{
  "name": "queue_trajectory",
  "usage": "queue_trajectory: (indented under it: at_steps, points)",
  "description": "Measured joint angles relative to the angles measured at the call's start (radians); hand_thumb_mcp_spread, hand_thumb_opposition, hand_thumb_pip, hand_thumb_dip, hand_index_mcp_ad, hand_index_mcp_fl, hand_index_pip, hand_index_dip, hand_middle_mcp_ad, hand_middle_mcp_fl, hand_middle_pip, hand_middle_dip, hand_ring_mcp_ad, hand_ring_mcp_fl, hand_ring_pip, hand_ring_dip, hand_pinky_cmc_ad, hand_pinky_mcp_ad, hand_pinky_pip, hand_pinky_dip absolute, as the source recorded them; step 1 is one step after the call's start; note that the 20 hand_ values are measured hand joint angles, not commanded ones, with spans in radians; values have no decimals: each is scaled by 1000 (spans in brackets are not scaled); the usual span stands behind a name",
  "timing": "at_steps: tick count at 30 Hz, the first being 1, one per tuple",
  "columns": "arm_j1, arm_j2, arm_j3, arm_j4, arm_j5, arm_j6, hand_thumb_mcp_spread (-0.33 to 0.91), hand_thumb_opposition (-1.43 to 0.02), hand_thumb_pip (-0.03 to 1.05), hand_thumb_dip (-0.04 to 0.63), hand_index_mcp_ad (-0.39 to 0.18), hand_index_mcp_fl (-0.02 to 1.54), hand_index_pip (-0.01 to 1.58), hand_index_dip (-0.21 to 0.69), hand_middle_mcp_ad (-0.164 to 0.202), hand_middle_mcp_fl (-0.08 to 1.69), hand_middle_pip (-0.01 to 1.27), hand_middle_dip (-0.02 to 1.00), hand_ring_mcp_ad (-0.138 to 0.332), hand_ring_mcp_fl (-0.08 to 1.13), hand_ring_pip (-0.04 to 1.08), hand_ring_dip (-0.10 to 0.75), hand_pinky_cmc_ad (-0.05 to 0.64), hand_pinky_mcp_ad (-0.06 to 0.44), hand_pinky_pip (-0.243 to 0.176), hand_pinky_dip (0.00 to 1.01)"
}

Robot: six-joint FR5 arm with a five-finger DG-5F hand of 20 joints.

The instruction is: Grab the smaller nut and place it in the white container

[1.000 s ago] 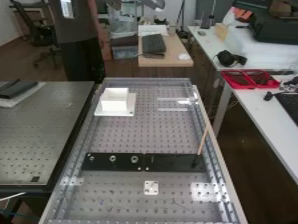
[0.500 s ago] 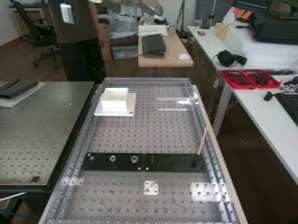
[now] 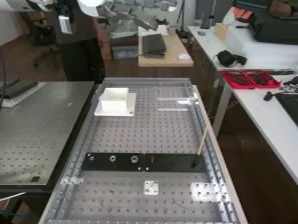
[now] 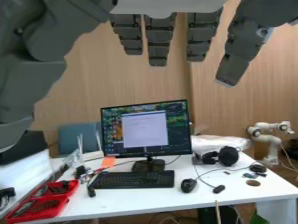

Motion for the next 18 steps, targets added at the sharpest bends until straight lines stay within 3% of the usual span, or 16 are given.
queue_trajectory:
  at_steps: [18]
  points:
    - [-26,29,-185,117,48,25,319,-679,391,63,-24,24,87,94,52,24,126,220,173,2,82,66,443,328,-96,492]
